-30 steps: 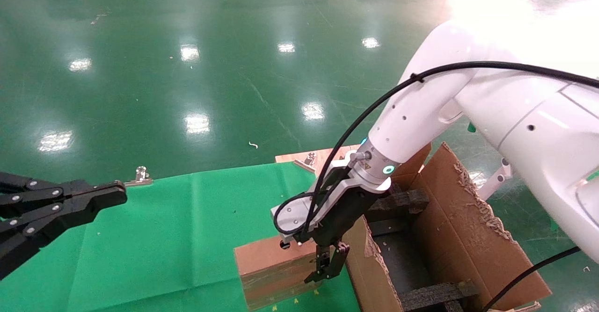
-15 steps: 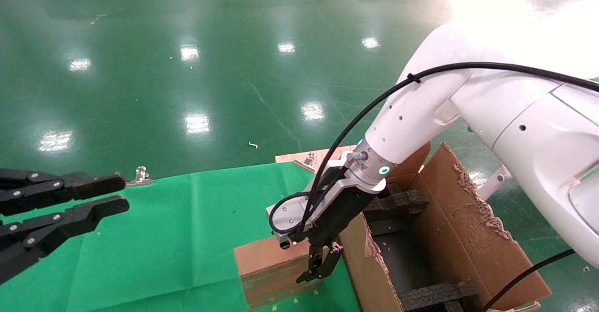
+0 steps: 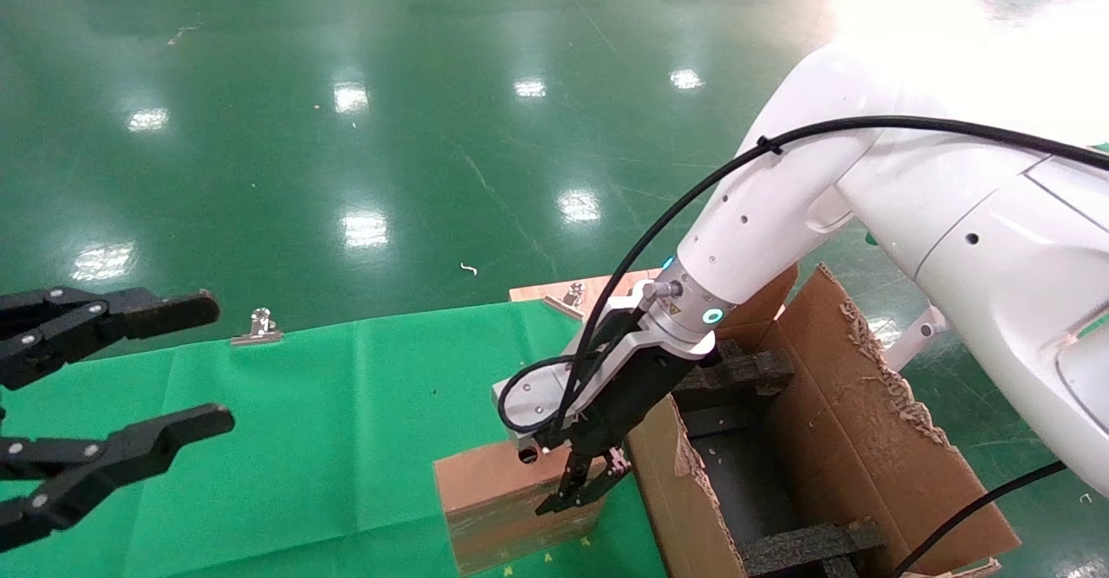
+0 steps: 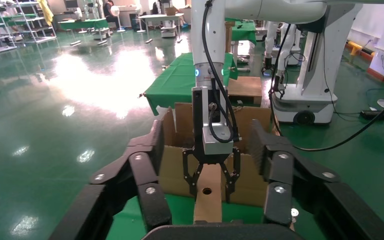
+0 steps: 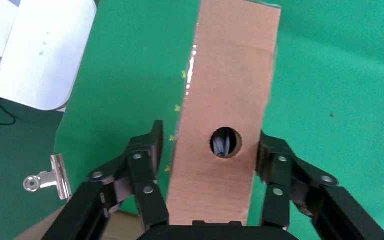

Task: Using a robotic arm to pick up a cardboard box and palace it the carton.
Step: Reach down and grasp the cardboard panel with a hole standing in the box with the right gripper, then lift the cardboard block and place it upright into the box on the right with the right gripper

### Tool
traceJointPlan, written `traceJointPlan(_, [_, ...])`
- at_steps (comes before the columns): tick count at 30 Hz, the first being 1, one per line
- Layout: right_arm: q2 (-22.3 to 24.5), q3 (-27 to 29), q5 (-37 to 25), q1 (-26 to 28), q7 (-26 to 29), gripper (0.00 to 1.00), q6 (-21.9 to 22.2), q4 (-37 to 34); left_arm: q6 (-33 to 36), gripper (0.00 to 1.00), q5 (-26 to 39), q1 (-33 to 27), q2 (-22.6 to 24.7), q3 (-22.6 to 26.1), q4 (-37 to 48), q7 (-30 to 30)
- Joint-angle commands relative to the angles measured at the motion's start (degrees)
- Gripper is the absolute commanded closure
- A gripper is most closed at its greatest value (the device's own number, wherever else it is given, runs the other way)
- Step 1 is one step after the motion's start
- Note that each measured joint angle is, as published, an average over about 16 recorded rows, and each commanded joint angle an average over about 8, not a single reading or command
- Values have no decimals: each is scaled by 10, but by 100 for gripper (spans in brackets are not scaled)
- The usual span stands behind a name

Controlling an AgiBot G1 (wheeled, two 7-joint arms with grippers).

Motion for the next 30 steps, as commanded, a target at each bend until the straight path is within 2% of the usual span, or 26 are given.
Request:
traceJointPlan(1, [0, 0, 0, 0, 0, 100, 0, 1, 0, 0, 0, 0, 0, 0, 0, 0])
traceJointPlan(16, [5, 4, 10, 14, 4, 100, 0, -6, 0, 0, 0, 0, 0, 0, 0, 0])
traceJointPlan(21, [13, 10, 32, 57, 6, 100, -6, -34, 0, 0, 0, 0, 0, 0, 0, 0])
traceJointPlan(30, [26, -4, 68, 167, -9, 100, -13, -99, 0, 0, 0, 0, 0, 0, 0, 0])
